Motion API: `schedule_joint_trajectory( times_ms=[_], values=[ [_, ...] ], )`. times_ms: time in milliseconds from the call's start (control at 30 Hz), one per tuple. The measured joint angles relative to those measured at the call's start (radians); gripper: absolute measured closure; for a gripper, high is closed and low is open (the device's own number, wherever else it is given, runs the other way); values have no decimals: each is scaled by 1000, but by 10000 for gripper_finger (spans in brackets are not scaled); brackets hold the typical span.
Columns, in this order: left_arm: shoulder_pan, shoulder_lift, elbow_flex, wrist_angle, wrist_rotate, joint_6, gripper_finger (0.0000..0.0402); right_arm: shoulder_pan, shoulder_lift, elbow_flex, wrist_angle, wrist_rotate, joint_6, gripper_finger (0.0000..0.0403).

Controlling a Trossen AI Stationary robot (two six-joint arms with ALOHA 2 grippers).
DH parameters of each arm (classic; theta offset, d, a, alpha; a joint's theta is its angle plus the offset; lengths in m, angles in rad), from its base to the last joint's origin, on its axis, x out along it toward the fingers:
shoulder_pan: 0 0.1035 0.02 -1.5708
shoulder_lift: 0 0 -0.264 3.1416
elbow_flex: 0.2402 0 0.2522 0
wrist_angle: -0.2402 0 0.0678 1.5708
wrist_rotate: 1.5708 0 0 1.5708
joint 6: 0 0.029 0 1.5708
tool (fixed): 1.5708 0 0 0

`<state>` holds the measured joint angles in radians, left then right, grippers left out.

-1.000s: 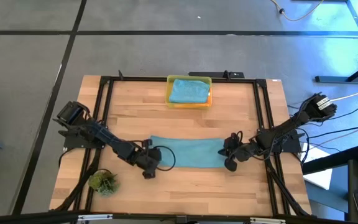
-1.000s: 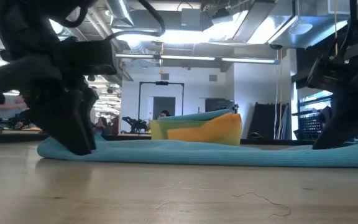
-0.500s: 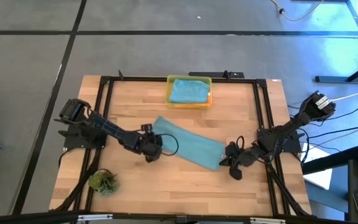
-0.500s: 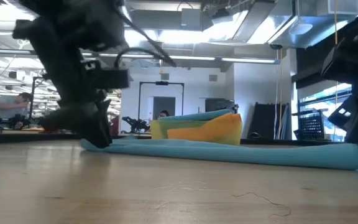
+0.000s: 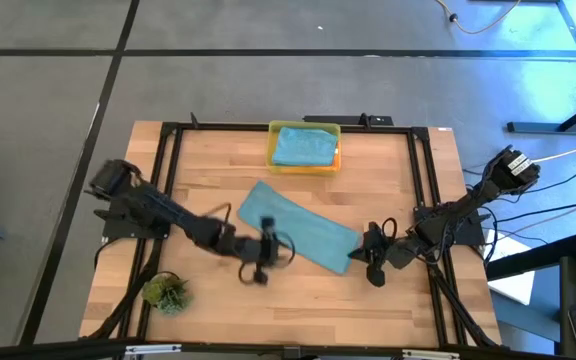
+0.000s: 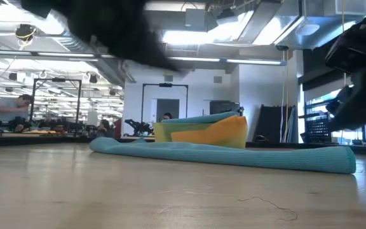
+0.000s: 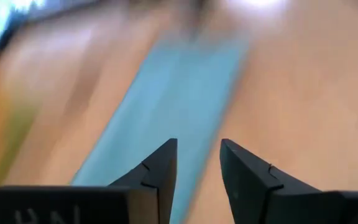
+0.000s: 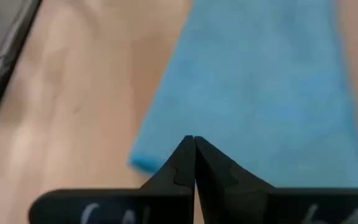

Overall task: Fold microfiber towels
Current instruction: Fold the blue microfiber cloth

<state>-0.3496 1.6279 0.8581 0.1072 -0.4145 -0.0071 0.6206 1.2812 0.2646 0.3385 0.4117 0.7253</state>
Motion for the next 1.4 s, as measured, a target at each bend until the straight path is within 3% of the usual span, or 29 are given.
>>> schedule_joint_trajectory(
  times_ms=[67,167,400,533,700,900,1167,1400],
  values=[
    [-42,65,17,186,22,80,287,-1,-4,0,1,62,-15,396],
    [-70,184,107,226,10,147,287,-3,-10,0,8,124,-29,396],
    [-38,479,426,139,73,232,256,-31,-42,0,4,164,-51,385],
    [7,563,583,11,79,222,217,-35,-67,0,-4,169,-54,378],
    [36,634,694,-23,101,237,180,-35,-90,0,-27,176,-77,377],
    [23,728,768,-51,119,280,173,-35,-96,-1,-31,181,-80,376],
    [16,735,781,-96,-58,306,175,-35,-96,-1,-33,181,-80,376],
    [33,744,784,-118,-10,306,213,-35,-96,-1,-33,181,-80,376]
  ],
)
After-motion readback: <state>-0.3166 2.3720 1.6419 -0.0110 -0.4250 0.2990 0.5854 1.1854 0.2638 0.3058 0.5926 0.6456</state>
